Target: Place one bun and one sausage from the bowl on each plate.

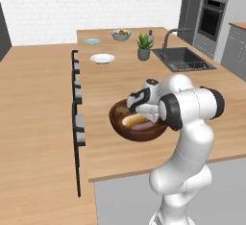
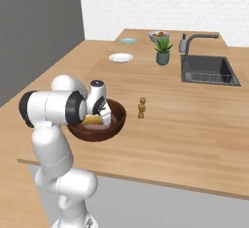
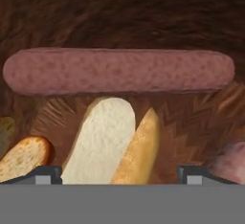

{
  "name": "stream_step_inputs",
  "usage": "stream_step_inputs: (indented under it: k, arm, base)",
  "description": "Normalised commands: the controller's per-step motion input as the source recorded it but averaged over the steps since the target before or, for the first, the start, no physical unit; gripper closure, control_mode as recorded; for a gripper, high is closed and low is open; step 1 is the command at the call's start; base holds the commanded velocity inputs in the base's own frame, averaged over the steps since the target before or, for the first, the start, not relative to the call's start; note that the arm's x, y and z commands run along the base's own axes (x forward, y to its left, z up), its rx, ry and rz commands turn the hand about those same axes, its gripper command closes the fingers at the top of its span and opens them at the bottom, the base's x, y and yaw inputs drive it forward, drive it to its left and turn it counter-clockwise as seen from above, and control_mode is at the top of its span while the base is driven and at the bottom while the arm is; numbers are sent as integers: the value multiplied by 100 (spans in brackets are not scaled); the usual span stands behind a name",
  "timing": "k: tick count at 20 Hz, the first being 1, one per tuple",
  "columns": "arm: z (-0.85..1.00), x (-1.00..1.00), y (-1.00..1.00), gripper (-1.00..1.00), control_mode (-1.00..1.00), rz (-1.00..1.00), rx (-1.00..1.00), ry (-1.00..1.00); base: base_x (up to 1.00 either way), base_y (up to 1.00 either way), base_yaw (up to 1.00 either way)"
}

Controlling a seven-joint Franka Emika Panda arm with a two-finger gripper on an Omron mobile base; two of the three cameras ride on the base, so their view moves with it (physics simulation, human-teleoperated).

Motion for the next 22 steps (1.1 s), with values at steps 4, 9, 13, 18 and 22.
stream_step_inputs:
  k: [4,9,13,18,22]
  arm:
    - [-31,0,0,-100,-100,0,0,3]
    - [-6,0,0,100,-100,0,0,0]
    - [0,0,0,100,-100,0,0,0]
    - [0,0,0,100,-100,0,0,0]
    - [5,0,0,100,-100,0,0,0]
  base:
    - [0,0,0]
    - [0,0,0]
    - [0,0,0]
    - [0,0,0]
    - [0,0,0]
